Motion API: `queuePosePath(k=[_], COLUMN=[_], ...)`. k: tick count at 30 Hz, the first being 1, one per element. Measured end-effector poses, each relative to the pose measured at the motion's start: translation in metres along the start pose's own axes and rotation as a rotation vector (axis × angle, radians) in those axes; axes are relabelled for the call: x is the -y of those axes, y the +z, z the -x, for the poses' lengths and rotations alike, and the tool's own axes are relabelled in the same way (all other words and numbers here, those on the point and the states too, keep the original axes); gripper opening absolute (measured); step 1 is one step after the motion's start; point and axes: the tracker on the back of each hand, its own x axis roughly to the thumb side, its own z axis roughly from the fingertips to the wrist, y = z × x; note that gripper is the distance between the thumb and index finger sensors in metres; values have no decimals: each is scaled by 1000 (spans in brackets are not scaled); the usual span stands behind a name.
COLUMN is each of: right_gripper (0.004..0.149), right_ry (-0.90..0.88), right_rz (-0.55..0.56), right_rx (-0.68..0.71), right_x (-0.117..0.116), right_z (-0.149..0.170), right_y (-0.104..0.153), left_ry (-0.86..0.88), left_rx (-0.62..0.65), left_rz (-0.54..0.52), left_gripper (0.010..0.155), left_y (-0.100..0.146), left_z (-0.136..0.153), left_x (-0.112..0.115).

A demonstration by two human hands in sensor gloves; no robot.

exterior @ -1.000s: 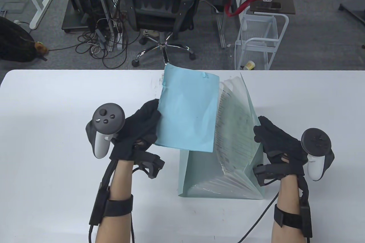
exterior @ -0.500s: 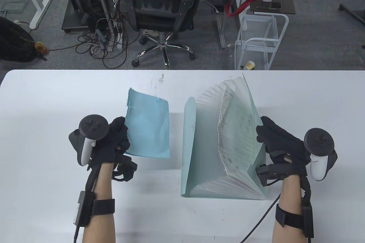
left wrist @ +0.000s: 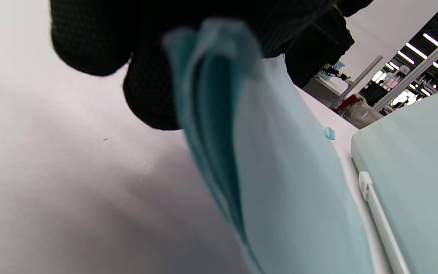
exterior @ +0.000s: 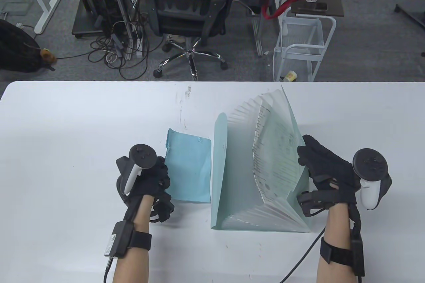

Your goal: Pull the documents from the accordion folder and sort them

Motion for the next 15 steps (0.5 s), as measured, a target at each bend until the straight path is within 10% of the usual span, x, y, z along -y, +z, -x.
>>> queuePosePath(k=[15], right_gripper=[65], right_ry=[-1], right_rz=[-14], right_rx=[7], right_x=[-2], right_z=[0], right_y=[-2], left_ry=[-158], left_rx=[20], left_rz=[-33], left_gripper=[50], left_y=[0], left_z=[-8], left_x=[16])
